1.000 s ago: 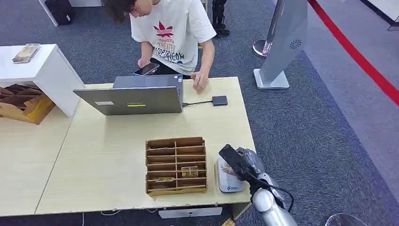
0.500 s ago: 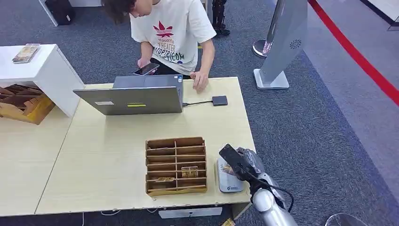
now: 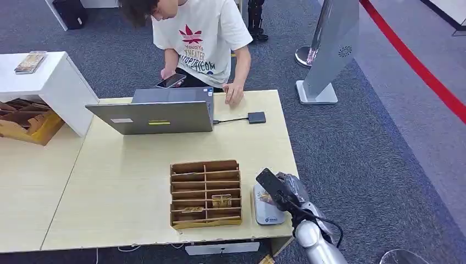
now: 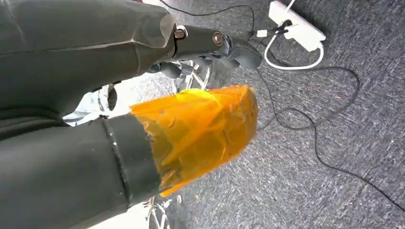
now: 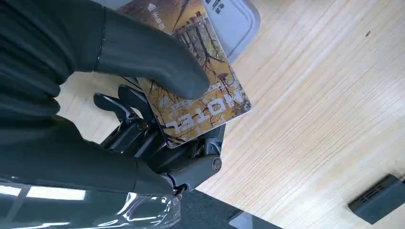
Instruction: Pass the card to the sensor for recognition and then transmit it.
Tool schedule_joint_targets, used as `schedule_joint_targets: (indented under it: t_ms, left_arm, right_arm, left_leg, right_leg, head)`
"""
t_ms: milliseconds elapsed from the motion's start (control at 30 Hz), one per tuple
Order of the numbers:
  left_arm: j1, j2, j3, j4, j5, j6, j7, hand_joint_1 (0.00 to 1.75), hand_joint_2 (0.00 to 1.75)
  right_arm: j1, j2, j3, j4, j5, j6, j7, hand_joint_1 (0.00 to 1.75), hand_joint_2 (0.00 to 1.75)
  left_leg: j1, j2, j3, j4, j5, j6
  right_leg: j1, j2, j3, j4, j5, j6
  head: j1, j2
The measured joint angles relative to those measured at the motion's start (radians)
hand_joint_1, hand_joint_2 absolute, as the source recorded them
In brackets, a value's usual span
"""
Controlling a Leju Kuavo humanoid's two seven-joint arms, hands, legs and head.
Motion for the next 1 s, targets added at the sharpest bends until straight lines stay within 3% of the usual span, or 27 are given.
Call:
schedule_joint_targets:
  t_ms: [1000]
  left_arm:
    - [0.008,0.009,-0.084,0.006,0.000,0.000,0.000,0.00,0.00]
  right_arm:
    - [0.000,0.000,0.000,0.006,-0.004,0.001,-0.007,1.75,1.75]
  left_leg:
    - [0.000,0.000,0.001,0.000,0.000,0.000]
  right_leg:
    - [0.000,0.000,-0.001,0.000,0.000,0.000]
  head:
    - [0.000,0.000]
